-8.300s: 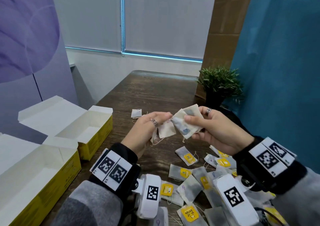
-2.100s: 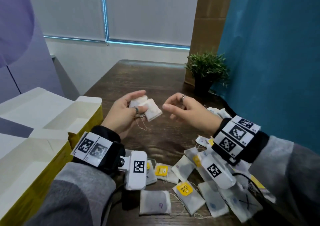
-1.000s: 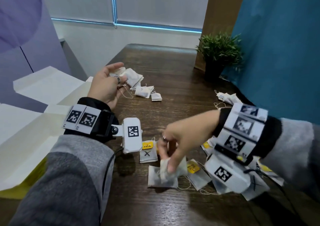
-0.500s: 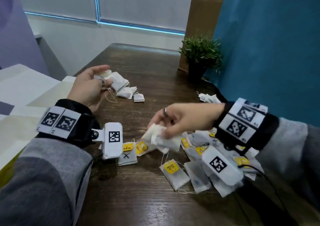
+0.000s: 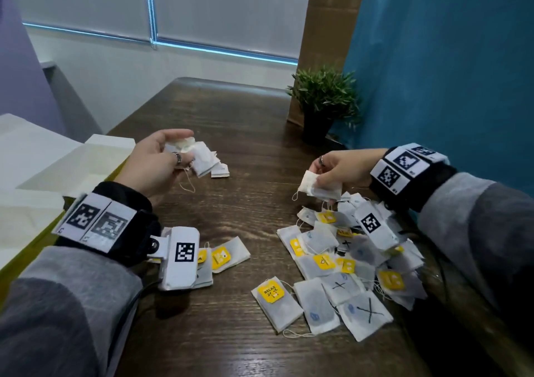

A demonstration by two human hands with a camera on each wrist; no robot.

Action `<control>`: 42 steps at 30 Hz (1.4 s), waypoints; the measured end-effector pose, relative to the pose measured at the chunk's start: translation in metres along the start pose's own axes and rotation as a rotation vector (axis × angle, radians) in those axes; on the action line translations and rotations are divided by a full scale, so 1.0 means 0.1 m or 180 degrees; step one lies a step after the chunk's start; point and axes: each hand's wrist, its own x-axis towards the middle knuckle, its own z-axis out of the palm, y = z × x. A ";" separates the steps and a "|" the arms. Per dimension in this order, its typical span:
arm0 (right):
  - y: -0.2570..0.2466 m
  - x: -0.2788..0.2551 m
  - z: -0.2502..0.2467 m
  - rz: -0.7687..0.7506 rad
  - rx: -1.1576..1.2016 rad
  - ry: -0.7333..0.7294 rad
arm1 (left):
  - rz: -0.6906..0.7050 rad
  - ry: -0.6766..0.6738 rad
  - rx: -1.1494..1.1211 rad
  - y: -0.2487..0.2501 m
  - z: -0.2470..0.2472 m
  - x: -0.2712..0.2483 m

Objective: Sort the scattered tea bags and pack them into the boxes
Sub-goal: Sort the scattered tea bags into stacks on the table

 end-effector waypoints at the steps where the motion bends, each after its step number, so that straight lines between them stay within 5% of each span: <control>1: 0.03 0.05 0.03 0.0089 0.0001 -0.0018 | -0.0007 -0.0024 0.0021 -0.01 0.01 0.00; 8: -0.02 0.19 0.33 0.0272 -0.1891 -0.0238 | -0.0003 -0.0172 0.0123 -0.03 0.04 -0.02; 16: -0.13 0.13 0.21 0.0469 -0.2581 0.0136 | -0.0029 -0.0157 0.0157 -0.03 0.04 -0.04; 18: -0.10 0.10 0.09 0.0275 -0.1933 0.0170 | -0.0040 -0.0195 0.0120 -0.02 0.05 -0.05; 22: -0.07 0.01 -0.13 -0.0544 0.0994 -0.0015 | -0.0151 -0.0356 -0.0102 0.01 0.05 -0.08; 24: -0.11 -0.05 -0.17 -0.0766 0.1694 0.0108 | -0.0191 -0.0422 -0.0167 0.02 0.05 -0.09; 36: -0.36 -0.14 -0.06 -0.1129 0.2219 0.0206 | -0.0154 -0.0630 0.0010 0.09 0.07 -0.15; 42: -0.42 -0.07 0.05 -0.1079 0.2094 0.0376 | -0.0185 -0.0812 0.0651 0.04 0.13 -0.18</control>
